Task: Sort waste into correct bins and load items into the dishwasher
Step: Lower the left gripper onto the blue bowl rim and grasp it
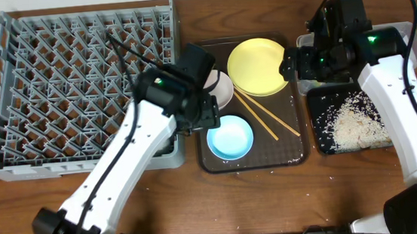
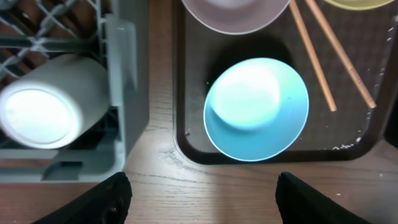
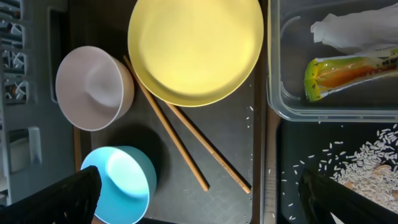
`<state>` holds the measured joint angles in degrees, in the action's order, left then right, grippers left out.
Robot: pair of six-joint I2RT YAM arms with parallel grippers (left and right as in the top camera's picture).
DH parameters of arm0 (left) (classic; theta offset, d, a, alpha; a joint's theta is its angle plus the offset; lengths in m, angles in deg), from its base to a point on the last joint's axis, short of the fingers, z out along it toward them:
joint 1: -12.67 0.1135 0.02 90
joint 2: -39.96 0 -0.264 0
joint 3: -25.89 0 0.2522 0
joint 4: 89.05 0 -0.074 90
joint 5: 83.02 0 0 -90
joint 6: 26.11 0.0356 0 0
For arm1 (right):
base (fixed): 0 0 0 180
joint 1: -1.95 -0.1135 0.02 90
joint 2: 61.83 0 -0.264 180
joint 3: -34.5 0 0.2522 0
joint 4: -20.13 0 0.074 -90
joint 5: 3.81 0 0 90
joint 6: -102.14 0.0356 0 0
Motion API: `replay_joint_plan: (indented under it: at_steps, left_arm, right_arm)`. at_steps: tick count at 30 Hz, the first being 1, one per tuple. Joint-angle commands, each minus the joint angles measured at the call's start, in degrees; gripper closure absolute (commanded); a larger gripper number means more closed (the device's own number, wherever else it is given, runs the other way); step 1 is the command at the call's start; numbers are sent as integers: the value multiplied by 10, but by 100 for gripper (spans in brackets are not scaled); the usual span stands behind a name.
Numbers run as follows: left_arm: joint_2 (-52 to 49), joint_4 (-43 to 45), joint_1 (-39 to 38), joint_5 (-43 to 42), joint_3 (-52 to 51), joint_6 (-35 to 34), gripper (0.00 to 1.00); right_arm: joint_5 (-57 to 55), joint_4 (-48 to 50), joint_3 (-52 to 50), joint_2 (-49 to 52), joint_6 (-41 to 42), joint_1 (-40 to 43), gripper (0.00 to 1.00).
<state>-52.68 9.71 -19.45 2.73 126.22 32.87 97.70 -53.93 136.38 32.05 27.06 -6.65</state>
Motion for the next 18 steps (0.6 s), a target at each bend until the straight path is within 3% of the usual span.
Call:
replay_joint_plan:
  at_steps: [1, 12, 18]
  left_arm:
    - [-21, 5, -21, 8, -9, 8, 25]
    - [-101, 37, -68, 9, -9, 10, 31]
    - [-111, 43, -59, 9, -9, 71, 36]
  right_arm:
    - [-3, 0, 8, -8, 9, -1, 1]
    - [-3, -10, 7, -8, 9, -1, 1]
    - [-3, -13, 7, -8, 9, -1, 1]
